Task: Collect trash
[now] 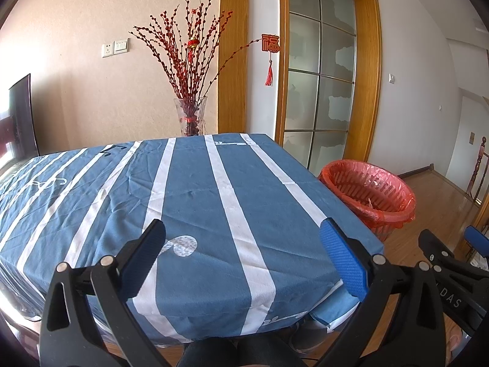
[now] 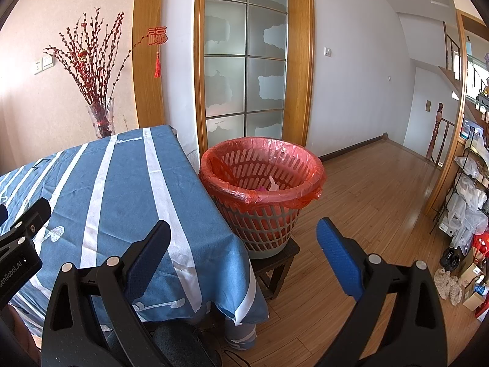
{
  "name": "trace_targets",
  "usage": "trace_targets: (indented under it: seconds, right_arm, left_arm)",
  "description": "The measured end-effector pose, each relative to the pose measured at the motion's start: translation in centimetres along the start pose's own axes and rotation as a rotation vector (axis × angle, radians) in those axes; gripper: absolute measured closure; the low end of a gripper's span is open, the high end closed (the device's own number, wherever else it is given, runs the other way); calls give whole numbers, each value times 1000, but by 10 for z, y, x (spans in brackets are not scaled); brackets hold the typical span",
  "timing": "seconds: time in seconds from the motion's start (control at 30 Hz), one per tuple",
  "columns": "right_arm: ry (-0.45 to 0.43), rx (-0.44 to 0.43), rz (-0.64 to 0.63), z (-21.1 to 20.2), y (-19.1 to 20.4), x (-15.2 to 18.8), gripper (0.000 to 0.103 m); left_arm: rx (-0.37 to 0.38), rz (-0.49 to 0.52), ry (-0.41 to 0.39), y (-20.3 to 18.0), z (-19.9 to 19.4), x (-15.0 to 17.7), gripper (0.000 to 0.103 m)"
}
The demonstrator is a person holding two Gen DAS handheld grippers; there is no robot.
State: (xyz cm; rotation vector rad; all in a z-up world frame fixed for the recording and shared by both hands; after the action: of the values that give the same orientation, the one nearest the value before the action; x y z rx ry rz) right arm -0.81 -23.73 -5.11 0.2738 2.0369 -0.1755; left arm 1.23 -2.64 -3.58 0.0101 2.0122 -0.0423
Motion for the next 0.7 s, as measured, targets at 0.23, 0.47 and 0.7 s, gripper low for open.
trace_targets:
  seconds: [0.23,0.47,0.7]
  right_arm:
    - [1,0,0,1,-1,-1,7]
    - [1,-1,1,1,-1,-1,7]
    - [2,-1,1,0,-1,0,7]
  left_arm:
    - [0,0,0,0,0,0,4]
    - [0,-1,1,-1,-1,0,4]
    - [-2,-1,1,-1,0,-1,4]
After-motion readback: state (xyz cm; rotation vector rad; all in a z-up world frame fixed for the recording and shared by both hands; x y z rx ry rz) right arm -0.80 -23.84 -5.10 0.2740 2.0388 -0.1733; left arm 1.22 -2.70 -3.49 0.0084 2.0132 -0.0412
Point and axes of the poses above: each gripper's, at about its wrist camera, not at the fingertips, and z roughly the way its jaws point, y to its left, x to its underside, the point moved 6 cm from there along z, roughly the way its jaws point, and after that the axes turned 1 degree about -z, right-handed, at the moved point
